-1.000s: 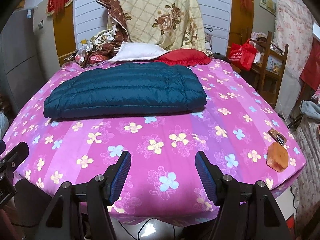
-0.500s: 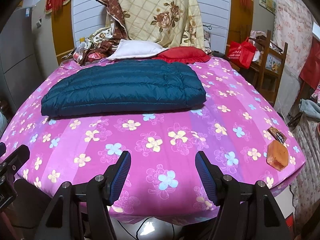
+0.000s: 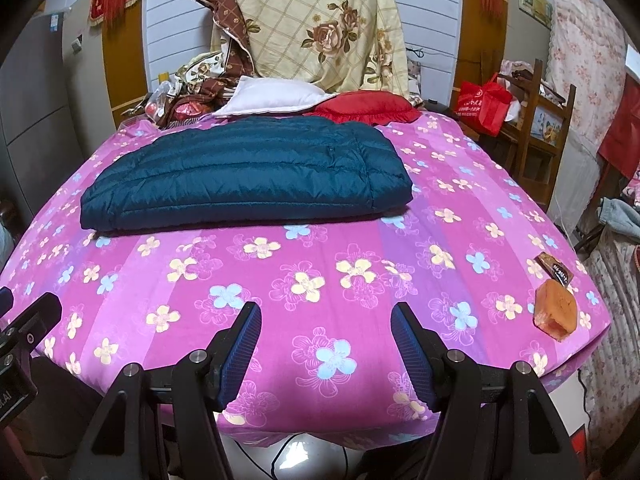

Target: Fold large clothes

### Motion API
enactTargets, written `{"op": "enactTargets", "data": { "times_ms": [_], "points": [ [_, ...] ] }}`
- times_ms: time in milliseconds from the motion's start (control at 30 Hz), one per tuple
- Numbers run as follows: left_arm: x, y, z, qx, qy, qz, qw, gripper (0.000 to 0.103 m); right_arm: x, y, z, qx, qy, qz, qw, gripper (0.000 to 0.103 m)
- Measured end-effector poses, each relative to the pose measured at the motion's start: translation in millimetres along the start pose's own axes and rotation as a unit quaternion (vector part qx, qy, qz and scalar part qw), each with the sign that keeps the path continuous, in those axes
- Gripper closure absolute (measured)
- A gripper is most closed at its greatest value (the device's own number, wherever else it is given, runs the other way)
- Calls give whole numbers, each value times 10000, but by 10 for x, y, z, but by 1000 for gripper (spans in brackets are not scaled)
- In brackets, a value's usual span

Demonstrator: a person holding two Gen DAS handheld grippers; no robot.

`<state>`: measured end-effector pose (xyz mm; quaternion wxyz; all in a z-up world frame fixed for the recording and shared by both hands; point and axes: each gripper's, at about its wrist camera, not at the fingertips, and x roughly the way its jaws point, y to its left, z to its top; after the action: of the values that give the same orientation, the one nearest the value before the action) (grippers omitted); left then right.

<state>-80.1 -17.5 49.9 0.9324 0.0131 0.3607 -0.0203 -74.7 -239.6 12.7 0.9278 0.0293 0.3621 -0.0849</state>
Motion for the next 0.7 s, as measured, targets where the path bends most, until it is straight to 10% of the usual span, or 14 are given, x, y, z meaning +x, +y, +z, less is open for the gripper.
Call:
{"op": "enactTargets", "data": {
  "times_ms": [700],
  "points": [
    [28,-26,-37,-1,33,-41,10000,10,20,-15,-18,16,9,-21,10000,38]
  ]
}}
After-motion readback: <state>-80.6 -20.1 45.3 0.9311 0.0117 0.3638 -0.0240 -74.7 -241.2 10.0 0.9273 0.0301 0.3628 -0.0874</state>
